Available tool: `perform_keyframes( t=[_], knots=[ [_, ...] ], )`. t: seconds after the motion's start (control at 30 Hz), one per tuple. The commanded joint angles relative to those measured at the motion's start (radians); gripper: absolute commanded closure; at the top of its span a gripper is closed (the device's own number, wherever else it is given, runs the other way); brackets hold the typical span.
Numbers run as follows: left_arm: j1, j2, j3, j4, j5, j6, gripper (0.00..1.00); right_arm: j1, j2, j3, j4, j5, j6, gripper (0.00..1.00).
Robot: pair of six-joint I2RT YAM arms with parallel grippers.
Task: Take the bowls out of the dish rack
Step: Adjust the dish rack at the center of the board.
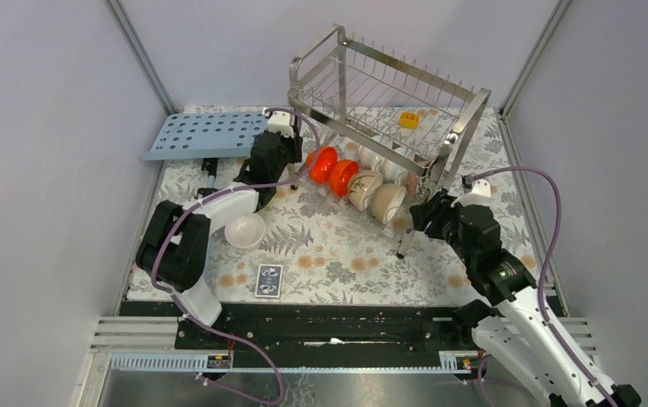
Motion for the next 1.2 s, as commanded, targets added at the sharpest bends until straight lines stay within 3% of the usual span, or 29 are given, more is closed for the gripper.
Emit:
perform_keyframes(
  t=[0.0, 0.47, 0.77, 1.17],
  knots=[
    [-0.021, -0.128, -0.039, 0.017, -0.099, -0.138, 1.0, 0.006, 0.033, -0.026, 0.011, 0.04, 0.031, 0.46],
    [-0.088, -0.257, -0.187, 0.003, -0.146, -0.217, 1.0, 0.006, 0.206, -0.048, 0.195, 0.165, 0.032, 0.74],
    [-0.101, -0.295, -0.22, -0.015, -0.138, -0.248, 1.0, -0.028, 0.442, 0.07, 0.34, 0.168, -0.018, 0.77],
    [-0.194, -0.329, -0.254, -0.028, -0.132, -0.298, 1.0, -0.172, 0.635, 0.18, 0.372, 0.077, -0.043, 0.75]
  ],
)
